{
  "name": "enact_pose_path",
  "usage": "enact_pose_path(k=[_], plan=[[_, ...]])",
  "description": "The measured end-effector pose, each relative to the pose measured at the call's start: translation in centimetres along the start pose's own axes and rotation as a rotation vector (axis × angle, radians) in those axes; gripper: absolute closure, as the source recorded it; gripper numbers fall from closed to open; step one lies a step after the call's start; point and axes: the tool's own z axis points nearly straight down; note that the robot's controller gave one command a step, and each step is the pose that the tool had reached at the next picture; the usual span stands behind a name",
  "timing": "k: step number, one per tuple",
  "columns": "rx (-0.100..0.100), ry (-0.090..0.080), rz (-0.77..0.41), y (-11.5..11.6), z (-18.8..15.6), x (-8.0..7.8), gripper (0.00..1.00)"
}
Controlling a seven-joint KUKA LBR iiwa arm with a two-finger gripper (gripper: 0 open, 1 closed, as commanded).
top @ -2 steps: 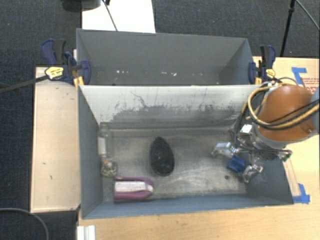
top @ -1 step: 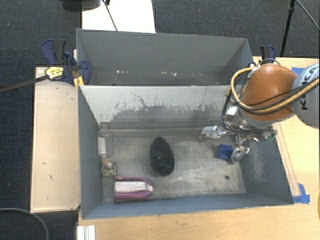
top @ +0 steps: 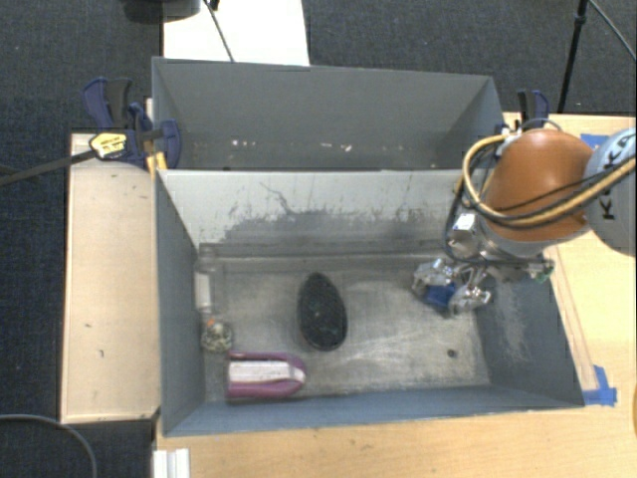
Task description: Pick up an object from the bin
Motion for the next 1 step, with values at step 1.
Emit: enact_pose_path(k=[1], plan=[[0.000, -0.004, 0.008, -0.02, -0.40, -0.12, 1.00]])
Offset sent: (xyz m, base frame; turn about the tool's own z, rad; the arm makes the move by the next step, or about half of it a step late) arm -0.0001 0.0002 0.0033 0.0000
